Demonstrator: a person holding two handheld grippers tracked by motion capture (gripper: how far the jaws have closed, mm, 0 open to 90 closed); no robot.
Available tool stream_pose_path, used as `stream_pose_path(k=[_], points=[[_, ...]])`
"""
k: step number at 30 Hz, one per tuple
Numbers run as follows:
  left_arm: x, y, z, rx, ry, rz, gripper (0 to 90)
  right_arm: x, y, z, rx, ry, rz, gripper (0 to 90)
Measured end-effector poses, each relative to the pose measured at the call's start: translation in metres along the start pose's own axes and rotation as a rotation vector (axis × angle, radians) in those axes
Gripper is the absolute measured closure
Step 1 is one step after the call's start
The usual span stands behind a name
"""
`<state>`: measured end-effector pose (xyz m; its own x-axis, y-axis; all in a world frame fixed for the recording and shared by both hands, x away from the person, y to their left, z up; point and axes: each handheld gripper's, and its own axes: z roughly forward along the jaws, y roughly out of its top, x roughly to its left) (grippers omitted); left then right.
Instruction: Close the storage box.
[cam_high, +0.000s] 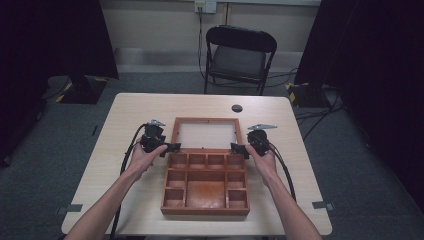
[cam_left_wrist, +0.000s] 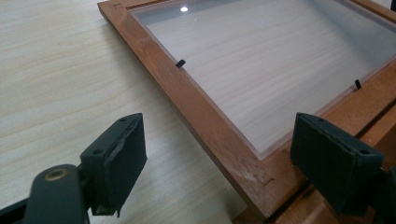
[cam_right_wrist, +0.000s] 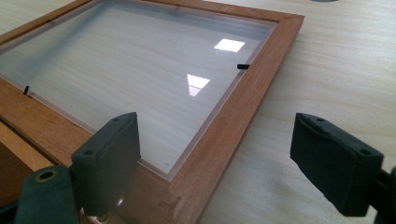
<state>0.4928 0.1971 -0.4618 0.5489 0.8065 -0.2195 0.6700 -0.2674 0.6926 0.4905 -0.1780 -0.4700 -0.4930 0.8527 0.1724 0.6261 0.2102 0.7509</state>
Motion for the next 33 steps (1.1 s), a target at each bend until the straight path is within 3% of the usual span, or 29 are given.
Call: stream_pose_path(k=[1, 2, 6, 10, 18, 22, 26, 29, 33], points=[[0.0, 0.0, 0.0, 0.0, 0.0, 0.0, 16.8, 0.0, 0.0, 0.0, 0.0, 0.0, 0.0, 15.2], [0.002, 0.0, 0.003, -0.001, -0.024, -0.03, 16.7, 0.0, -0.001, 0.001, -0.004, 0.02, 0.02, 14.9], [0.003, -0.001, 0.004, -0.01, -0.034, -0.046, 17.1, -0.001, -0.003, 0.004, -0.007, 0.04, 0.072, 14.5], [0.004, -0.003, 0.005, -0.014, -0.058, -0.074, 17.7, 0.0, -0.004, 0.005, -0.011, 0.045, 0.076, 14.6], [-0.001, -0.002, 0.012, -0.024, -0.082, -0.058, 15.1, 0.001, -0.006, 0.01, -0.006, 0.088, 0.155, 15.3], [-0.001, -0.003, 0.016, -0.022, -0.12, -0.082, 15.1, 0.001, -0.007, 0.013, -0.001, 0.116, 0.19, 15.3], [0.0, -0.003, 0.017, -0.035, -0.124, -0.071, 12.8, 0.002, -0.007, 0.015, -0.002, 0.134, 0.205, 15.6], [0.002, -0.005, 0.021, -0.031, -0.149, -0.111, 10.8, 0.003, -0.007, 0.015, -0.004, 0.129, 0.209, 16.3], [0.001, -0.004, 0.02, -0.032, -0.137, -0.101, 10.1, -0.002, -0.008, 0.013, 0.001, 0.154, 0.219, 19.9]])
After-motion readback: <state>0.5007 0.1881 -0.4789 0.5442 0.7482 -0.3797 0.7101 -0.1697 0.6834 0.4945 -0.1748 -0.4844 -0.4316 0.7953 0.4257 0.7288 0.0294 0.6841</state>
